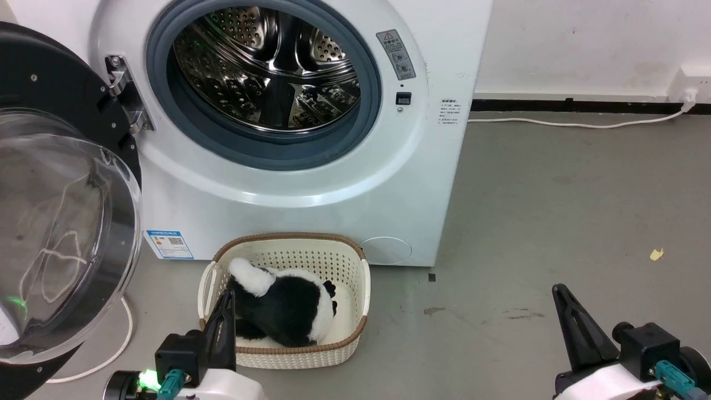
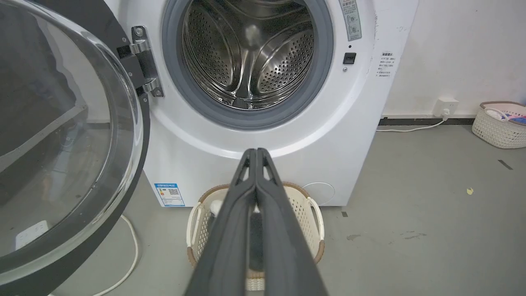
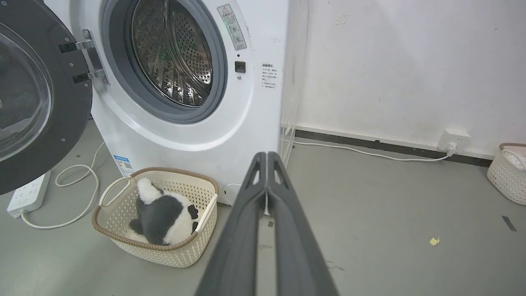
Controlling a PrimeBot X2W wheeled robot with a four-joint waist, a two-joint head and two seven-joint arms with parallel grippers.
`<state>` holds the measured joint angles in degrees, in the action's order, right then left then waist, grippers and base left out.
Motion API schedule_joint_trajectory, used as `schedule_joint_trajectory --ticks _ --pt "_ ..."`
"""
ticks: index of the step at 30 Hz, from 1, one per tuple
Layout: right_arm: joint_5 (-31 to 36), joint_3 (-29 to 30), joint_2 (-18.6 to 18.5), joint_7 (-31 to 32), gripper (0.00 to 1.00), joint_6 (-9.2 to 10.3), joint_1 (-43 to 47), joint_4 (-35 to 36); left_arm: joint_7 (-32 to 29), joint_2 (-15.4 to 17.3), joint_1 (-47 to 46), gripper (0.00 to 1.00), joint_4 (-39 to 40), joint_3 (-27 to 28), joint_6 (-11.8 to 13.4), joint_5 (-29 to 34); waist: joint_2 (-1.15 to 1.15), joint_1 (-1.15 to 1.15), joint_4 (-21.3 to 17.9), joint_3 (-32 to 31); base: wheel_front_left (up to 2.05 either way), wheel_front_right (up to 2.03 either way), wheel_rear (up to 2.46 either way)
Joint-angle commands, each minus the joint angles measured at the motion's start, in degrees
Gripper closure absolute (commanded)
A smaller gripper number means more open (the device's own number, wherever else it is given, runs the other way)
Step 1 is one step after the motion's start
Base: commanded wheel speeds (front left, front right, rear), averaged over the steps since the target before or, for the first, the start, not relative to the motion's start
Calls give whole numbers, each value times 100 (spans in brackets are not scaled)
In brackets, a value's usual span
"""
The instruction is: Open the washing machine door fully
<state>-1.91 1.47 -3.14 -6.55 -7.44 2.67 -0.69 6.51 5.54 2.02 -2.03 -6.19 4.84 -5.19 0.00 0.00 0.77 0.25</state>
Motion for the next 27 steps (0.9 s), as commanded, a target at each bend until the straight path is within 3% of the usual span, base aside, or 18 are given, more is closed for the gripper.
schedule_joint_trajectory --ticks 1,27 --pt "34 -9 15 31 100 -3 -116 33 -31 -38 -106 100 22 48 -42 44 0 0 -2 -1 0 0 0" --pt "110 -77 20 336 100 -4 -190 51 -335 -150 -153 100 111 327 -258 276 0 0 -38 -12 0 0 0"
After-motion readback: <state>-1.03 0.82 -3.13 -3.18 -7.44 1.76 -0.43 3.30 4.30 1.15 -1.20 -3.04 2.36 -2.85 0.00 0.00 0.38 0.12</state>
